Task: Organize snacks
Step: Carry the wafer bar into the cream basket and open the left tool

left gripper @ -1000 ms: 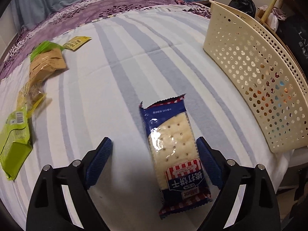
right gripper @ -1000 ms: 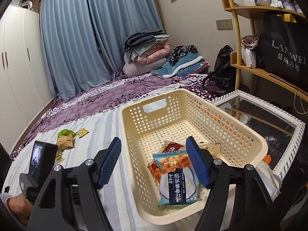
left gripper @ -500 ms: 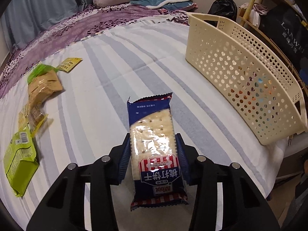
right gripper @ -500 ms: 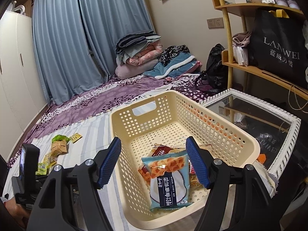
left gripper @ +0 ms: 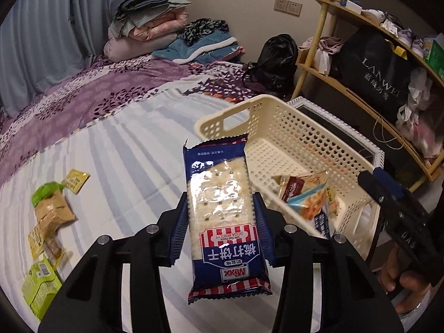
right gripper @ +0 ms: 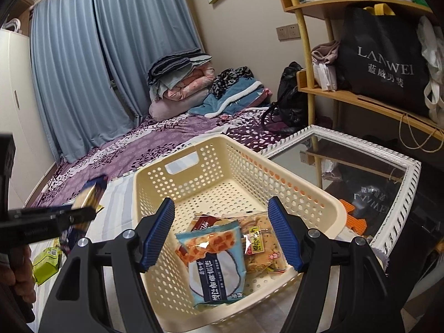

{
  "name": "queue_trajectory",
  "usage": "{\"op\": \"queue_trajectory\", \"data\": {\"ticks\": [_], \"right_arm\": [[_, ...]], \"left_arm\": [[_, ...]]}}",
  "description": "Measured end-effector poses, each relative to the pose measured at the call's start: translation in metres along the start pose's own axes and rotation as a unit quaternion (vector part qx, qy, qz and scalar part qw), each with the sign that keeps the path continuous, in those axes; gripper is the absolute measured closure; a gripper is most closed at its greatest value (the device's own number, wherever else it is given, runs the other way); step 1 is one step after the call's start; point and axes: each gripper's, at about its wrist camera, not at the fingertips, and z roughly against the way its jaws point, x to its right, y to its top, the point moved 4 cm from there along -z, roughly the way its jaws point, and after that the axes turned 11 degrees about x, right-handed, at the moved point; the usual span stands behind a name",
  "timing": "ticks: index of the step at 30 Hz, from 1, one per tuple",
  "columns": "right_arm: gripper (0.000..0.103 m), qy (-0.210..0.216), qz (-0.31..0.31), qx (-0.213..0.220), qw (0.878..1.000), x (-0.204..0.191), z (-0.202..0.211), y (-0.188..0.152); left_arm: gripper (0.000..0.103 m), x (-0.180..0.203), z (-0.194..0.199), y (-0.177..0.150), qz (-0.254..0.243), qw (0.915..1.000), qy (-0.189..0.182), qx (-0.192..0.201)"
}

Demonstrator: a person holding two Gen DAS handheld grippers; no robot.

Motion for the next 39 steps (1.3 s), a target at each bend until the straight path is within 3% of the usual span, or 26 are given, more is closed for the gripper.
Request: {"op": "queue_trajectory", "data": {"ticks": [8, 14, 15, 16, 18, 29, 39], "right_arm": [[0.031, -0.014, -0.012, -0.001, 1.0, 0.018, 0.001, -0.002], [0.027, -0.027, -0.019, -0.006, 0.999, 0.029, 0.0, -0.003], [0.026, -0.03, -0.021, -0.005, 0.999, 0.031, 0.001, -0.003], [0.026, -0.032, -0.022, -0.005, 0.999, 0.033, 0.001, -0.004], [0.026, -0.036, -0.024, -0.006, 0.999, 0.035, 0.0, -0.004], [0.024, -0.038, -0.012, -0.013, 0.999, 0.024, -0.005, -0.003], [0.01, -0.047, -0.003, -0.012, 0.999, 0.012, -0.002, 0.003]], "left_arm": [[0.057, 0.057, -0.033, 0.033, -0.033, 0.9984, -0.045, 0.007], [0.056, 0.082, -0.069, 0.038, -0.034, 0.9966, -0.073, -0.016], [0.043, 0.083, -0.072, 0.038, -0.032, 0.9963, -0.078, -0.02], [0.021, 0.082, -0.073, 0.037, -0.029, 0.9964, -0.077, -0.022], [0.007, 0.078, -0.07, 0.037, -0.02, 0.9972, -0.071, -0.008], [0.006, 0.046, -0.062, 0.028, -0.008, 0.9991, -0.038, -0.018], [0.003, 0.021, -0.039, 0.024, -0.012, 0.9999, -0.008, 0.002]]}}
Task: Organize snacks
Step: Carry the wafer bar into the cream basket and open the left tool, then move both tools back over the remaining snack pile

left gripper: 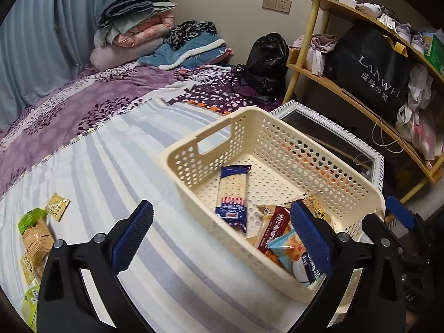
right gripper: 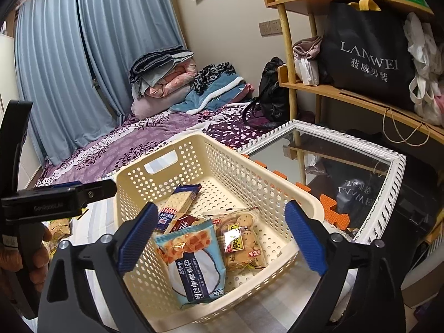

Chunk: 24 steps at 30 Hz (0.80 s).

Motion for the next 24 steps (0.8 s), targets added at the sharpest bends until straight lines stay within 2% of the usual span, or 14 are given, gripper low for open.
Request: {"op": "queue_trajectory", "data": {"ticks": [3, 7, 12, 17, 24], "right_arm": [[0.005, 0.003, 0.002, 0.001, 1.0, -0.007, 0.002, 0.001], [0.005, 0.014, 0.008, 0.001, 1.0, -0.017, 0.004, 0.003], [0.005, 0.032, 0.023, -0.002, 0.999, -0.036, 0.005, 0.003], [0.005, 0.058, 0.038, -0.001, 0.998, -0.064, 0.005, 0.003], [0.005, 0.103, 0.061, -0.015, 0.993, -0.109, 0.005, -0.007]], "left_arm": [[0.003, -0.009, 0.005, -0.002, -0.002, 0.9999, 0.017, 0.001], [0.003, -0.023, 0.014, -0.007, -0.001, 0.999, 0.044, 0.007], [0.003, -0.049, 0.03, -0.017, 0.023, 0.9976, 0.064, 0.018], [0.003, -0.08, 0.045, -0.031, 0.04, 0.9939, 0.1, 0.022], [0.003, -0.13, 0.069, -0.06, 0.064, 0.9892, 0.132, 0.008]]}}
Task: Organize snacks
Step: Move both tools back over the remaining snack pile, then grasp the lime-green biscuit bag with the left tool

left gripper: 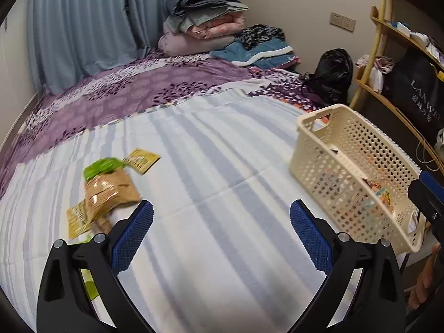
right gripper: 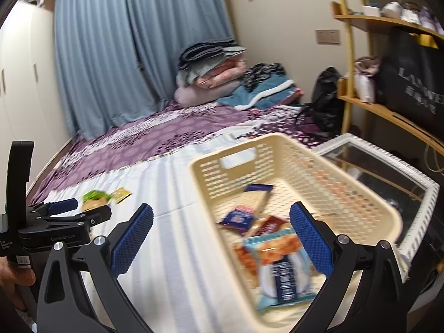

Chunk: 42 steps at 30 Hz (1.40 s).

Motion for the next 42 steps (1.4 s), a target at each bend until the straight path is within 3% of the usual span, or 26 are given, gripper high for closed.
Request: {"op": "queue_trajectory", "data": {"ticks": [10, 18, 31, 42], "right_arm": [[0.005, 0.075, 0.04, -0.043, 0.996, -0.074, -0.011, -0.024], [0.005, 0.102, 0.068, -0.068, 0.99, -0.115, -0.015, -0.041], [0.005, 0.126, 0.095, -0.101, 0.982, -0.148, -0.019, -0.064], [0.005, 0.135, 0.101, -0.117, 0.979, -0.16, -0.024, -0.073]], "left_arm": [[0.003, -0.093, 0.019, -0.035, 0.004, 0.9983, 0.053, -0.022], [0.003, -0.156, 0.027, -0.063, -0.004, 0.9956, 0.082, -0.044], [0.003, -0.204, 0.009, -0.095, -0.011, 0.9967, -0.011, -0.079], [0.003, -0.21, 0.004, -0.123, -0.049, 0.9937, -0.023, -0.098]]}}
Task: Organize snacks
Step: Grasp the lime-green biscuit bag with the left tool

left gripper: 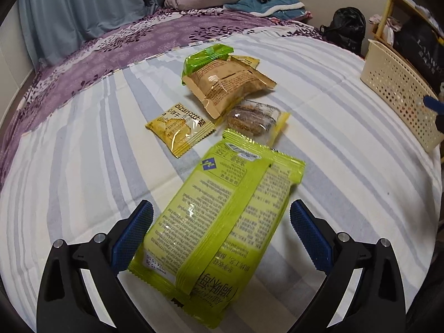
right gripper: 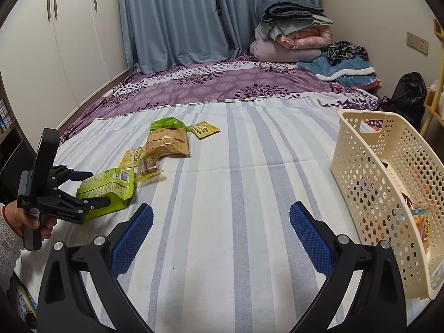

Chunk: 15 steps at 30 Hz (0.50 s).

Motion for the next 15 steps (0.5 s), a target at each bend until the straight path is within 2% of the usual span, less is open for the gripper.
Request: {"op": "queue_trajectory", "data": {"ticks": [10, 13, 15], "right_arm": [[0.005, 0.011, 0.01, -0.011, 1.0, -0.011, -0.01, -0.004], [0.005, 0.013, 0.011, -0.014, 1.0, -0.015, -0.013, -0.006], [0.005, 0.016, 0.014, -0.016, 1.0, -0.019, -0.015, -0.006]], "left_arm": [[0.003, 0.018, 0.012, -0.014, -0.01, 1.0, 0.0, -0.001], [0.003, 0.014, 0.008, -0.01, -0.005, 0.9999, 0.009, -0.003], [0.003, 0.007, 0.001, -0.007, -0.002, 0.9994, 0.034, -0.008]]}}
